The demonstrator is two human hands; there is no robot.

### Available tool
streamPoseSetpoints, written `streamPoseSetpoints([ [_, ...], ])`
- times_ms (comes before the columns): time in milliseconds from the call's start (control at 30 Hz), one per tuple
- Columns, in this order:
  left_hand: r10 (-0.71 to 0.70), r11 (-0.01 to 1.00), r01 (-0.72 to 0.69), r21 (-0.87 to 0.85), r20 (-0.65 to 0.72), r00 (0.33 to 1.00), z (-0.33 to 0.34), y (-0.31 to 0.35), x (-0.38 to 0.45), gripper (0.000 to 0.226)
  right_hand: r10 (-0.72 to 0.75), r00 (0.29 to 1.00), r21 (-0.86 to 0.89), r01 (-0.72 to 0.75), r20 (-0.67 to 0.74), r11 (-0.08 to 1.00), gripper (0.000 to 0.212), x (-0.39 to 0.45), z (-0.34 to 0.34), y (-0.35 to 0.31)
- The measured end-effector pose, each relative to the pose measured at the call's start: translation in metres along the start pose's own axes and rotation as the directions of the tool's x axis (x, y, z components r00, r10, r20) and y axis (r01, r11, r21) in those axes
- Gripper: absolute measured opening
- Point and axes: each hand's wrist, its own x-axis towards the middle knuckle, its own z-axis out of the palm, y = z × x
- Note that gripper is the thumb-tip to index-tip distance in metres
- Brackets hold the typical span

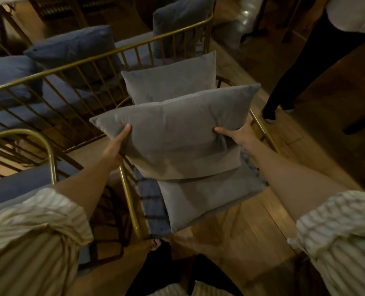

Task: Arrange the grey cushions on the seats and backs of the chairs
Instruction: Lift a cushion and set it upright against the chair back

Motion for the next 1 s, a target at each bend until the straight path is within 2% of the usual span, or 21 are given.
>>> streamPoseSetpoints([
  [100, 0.13, 0.988, -0.127, 0.083, -0.034, 0.991, 0.0, 0.017, -0.008, 0.103, -0.061, 0.993, 0.061, 0.068, -0.1, 0.996, 0.111, -0.009, 0.0, -0.004],
  [167, 0.198, 0.978, -0.193, 0.084, -0.051, 0.979, -0.001, 0.028, -0.019, 0.093, -0.097, 0.987, 0.054, 0.104, -0.129, 0.993, 0.111, -0.016, -0.002, -0.008],
  [267, 0.238, 0.971, -0.236, 0.03, -0.073, 0.969, -0.012, 0.046, -0.043, 0.095, -0.133, 0.982, 0.059, 0.143, -0.136, 0.988, 0.121, -0.03, -0.005, -0.023],
  [333, 0.255, 0.967, -0.255, 0.011, -0.091, 0.963, -0.028, 0.059, -0.061, 0.098, -0.183, 0.975, 0.072, 0.193, -0.129, 0.979, 0.12, -0.038, -0.002, -0.037],
  [500, 0.322, 0.946, -0.32, 0.043, -0.209, 0.923, -0.077, 0.084, -0.11, 0.117, -0.291, 0.951, 0.136, 0.303, -0.107, 0.943, 0.097, -0.068, 0.028, -0.072],
  [600, 0.367, 0.928, -0.371, 0.037, -0.258, 0.893, -0.11, 0.088, -0.144, 0.104, -0.311, 0.948, 0.172, 0.317, -0.062, 0.933, 0.092, -0.094, 0.061, -0.094],
  [700, 0.404, 0.905, -0.425, 0.027, -0.369, 0.837, -0.157, 0.092, -0.178, 0.089, -0.332, 0.943, 0.235, 0.319, 0.018, 0.918, 0.096, -0.127, 0.105, -0.118],
  [800, 0.429, 0.889, -0.456, 0.045, -0.43, 0.794, -0.22, 0.09, -0.213, 0.097, -0.352, 0.928, 0.282, 0.307, 0.121, 0.909, 0.103, -0.163, 0.157, -0.141],
  [900, 0.426, 0.886, -0.459, 0.064, -0.502, 0.753, -0.294, 0.083, -0.253, 0.114, -0.381, 0.903, 0.31, 0.311, 0.197, 0.898, 0.097, -0.203, 0.218, -0.161],
  [1000, 0.438, 0.876, -0.473, 0.09, -0.557, 0.705, -0.374, 0.079, -0.289, 0.112, -0.403, 0.881, 0.33, 0.314, 0.25, 0.89, 0.102, -0.251, 0.288, -0.178],
])
